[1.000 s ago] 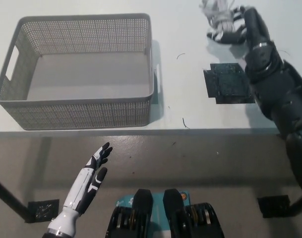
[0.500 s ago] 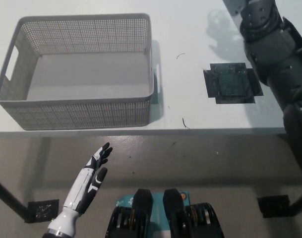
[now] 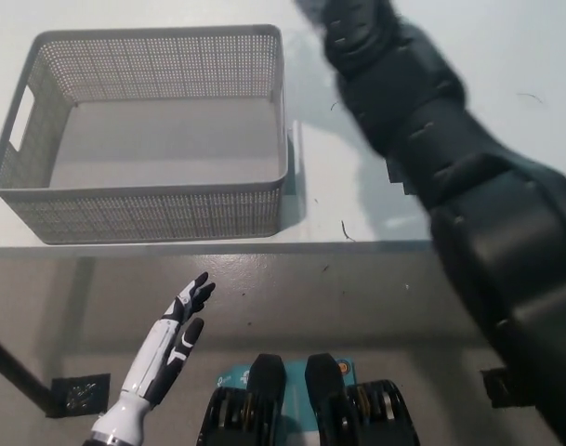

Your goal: Use the right hand to pick up a power strip and put it into a container on the left side

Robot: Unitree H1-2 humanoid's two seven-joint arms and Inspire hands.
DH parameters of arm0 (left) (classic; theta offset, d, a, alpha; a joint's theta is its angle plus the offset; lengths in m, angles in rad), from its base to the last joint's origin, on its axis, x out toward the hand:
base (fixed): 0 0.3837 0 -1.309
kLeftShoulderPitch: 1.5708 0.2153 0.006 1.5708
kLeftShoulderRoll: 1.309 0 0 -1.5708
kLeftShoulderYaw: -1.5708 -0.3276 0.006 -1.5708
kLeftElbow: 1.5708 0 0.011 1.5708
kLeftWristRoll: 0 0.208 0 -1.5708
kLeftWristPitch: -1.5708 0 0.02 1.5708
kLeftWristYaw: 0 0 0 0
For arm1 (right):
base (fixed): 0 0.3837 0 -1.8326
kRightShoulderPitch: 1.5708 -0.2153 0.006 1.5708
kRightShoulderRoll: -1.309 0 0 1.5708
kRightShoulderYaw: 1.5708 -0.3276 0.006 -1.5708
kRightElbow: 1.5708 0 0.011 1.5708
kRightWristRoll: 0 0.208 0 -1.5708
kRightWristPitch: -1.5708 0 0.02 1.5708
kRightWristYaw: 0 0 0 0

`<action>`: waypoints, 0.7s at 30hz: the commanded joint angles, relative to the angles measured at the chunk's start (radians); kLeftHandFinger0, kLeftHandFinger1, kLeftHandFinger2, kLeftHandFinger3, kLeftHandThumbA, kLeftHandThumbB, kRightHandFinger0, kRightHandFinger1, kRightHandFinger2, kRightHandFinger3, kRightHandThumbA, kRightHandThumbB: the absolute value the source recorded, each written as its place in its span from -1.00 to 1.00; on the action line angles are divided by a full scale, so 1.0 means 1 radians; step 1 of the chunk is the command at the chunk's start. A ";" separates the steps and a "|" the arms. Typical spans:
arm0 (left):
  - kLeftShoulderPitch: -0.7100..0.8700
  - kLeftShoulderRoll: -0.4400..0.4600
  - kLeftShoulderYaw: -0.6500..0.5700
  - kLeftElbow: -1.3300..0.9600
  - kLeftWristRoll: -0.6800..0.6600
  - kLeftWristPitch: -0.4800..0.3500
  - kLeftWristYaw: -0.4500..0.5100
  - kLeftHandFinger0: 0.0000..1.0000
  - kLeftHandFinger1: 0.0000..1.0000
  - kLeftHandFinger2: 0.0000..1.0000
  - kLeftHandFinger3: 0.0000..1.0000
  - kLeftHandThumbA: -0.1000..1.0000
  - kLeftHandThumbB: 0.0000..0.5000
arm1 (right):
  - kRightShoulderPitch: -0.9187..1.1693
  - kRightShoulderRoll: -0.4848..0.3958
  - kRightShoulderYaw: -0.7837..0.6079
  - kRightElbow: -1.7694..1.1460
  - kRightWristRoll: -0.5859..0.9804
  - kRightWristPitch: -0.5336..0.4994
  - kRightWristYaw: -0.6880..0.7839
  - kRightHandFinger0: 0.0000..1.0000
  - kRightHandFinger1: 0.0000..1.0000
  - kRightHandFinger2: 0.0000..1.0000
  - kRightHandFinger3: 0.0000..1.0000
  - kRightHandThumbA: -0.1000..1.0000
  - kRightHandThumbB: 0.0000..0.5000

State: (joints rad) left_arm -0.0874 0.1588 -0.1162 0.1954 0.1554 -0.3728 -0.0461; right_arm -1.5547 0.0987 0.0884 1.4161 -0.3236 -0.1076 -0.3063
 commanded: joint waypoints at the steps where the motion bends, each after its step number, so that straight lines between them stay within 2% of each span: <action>1: -0.003 0.028 -0.020 -0.025 0.027 -0.073 -0.024 1.00 0.94 0.84 1.00 1.00 -0.80 | -0.291 0.152 0.039 -0.052 -0.003 -0.150 -0.084 -1.00 -0.78 0.21 0.60 -1.00 -0.31; 2: -0.004 0.027 -0.021 -0.025 0.029 -0.073 -0.024 1.00 0.94 0.83 1.00 1.00 -0.80 | -0.292 0.164 0.042 -0.048 -0.004 -0.136 -0.082 -1.00 -0.75 0.25 0.66 -1.00 -0.29; 4: -0.006 0.027 -0.022 -0.022 0.032 -0.073 -0.025 1.00 0.94 0.83 1.00 1.00 -0.80 | -0.287 0.180 0.049 -0.042 -0.008 -0.139 -0.090 -1.00 -0.80 0.26 0.60 -1.00 -0.30; 5: -0.008 0.026 -0.023 -0.021 0.032 -0.074 -0.025 1.00 0.92 0.82 1.00 1.00 -0.81 | -0.284 0.191 0.059 -0.036 -0.017 -0.135 -0.096 -1.00 -0.79 0.28 0.43 -1.00 -0.26; 8: -0.008 0.024 -0.027 -0.026 0.037 -0.068 -0.026 1.00 0.91 0.81 1.00 1.00 -0.77 | -0.272 0.216 0.074 -0.023 -0.021 -0.119 -0.091 -1.00 -0.71 0.39 0.32 -1.00 -0.28; 9: -0.008 0.025 -0.030 -0.029 0.036 -0.066 -0.030 1.00 0.90 0.80 1.00 1.00 -0.74 | -0.256 0.225 0.090 -0.017 -0.032 -0.125 -0.097 -1.00 -0.73 0.31 0.29 -1.00 -0.16; 11: -0.007 0.027 -0.035 -0.038 0.041 -0.060 -0.038 1.00 0.90 0.80 1.00 1.00 -0.74 | -0.236 0.225 0.094 -0.014 -0.024 -0.123 -0.081 -1.00 -0.70 0.29 -0.20 -1.00 -0.23; 12: -0.010 0.027 -0.037 -0.038 0.041 -0.058 -0.040 1.00 0.91 0.80 1.00 1.00 -0.75 | -0.229 0.222 0.096 -0.012 -0.022 -0.128 -0.077 -1.00 -0.66 0.33 -0.28 -1.00 -0.22; 13: -0.014 0.029 -0.039 -0.040 0.039 -0.054 -0.043 1.00 0.91 0.80 1.00 1.00 -0.74 | -0.216 0.219 0.096 -0.008 -0.013 -0.129 -0.061 -1.00 -0.62 0.40 -0.08 -1.00 -0.25; 14: -0.016 0.031 -0.040 -0.044 0.038 -0.047 -0.046 1.00 0.92 0.80 1.00 1.00 -0.71 | -0.208 0.216 0.097 -0.005 -0.006 -0.123 -0.045 -1.00 -0.58 0.47 0.25 -1.00 -0.28; 15: -0.017 0.031 -0.041 -0.045 0.037 -0.044 -0.048 1.00 0.92 0.80 1.00 1.00 -0.71 | -0.205 0.214 0.099 -0.004 -0.004 -0.121 -0.042 -1.00 -0.56 0.52 0.40 -1.00 -0.32; 16: -0.017 0.031 -0.041 -0.048 0.028 -0.040 -0.053 1.00 0.91 0.82 1.00 1.00 -0.71 | -0.200 0.212 0.107 0.002 -0.010 -0.092 -0.035 -0.95 -0.35 0.64 0.73 -1.00 -0.20; 17: -0.016 0.032 -0.041 -0.051 0.024 -0.034 -0.056 1.00 0.91 0.82 1.00 1.00 -0.68 | -0.196 0.210 0.117 0.006 -0.018 -0.064 -0.032 -0.81 -0.19 0.83 1.00 -0.95 -0.04; 18: -0.015 0.034 -0.042 -0.056 0.031 -0.025 -0.056 1.00 0.91 0.81 1.00 1.00 -0.65 | -0.196 0.206 0.139 0.015 -0.033 0.004 0.012 -0.39 0.26 1.00 1.00 -0.45 0.03; 19: -0.020 0.035 -0.042 -0.057 0.033 -0.022 -0.058 1.00 0.91 0.79 1.00 1.00 -0.65 | -0.199 0.198 0.151 0.019 -0.036 0.034 0.058 0.29 1.00 1.00 1.00 0.00 0.36; 20: -0.020 0.036 -0.043 -0.057 0.031 -0.024 -0.060 1.00 0.88 0.77 1.00 1.00 -0.66 | -0.201 0.189 0.179 0.023 -0.052 0.069 0.126 1.00 1.00 1.00 1.00 0.30 0.44; 21: -0.020 0.036 -0.042 -0.057 0.027 -0.025 -0.062 1.00 0.88 0.76 1.00 1.00 -0.66 | -0.202 0.184 0.206 0.026 -0.071 0.092 0.157 1.00 1.00 1.00 1.00 0.39 0.54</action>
State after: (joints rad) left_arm -0.0902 0.1753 -0.1563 0.1711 0.1823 -0.3797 -0.0862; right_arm -1.6660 0.3227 0.2283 1.4422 -0.3406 -0.1144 -0.2817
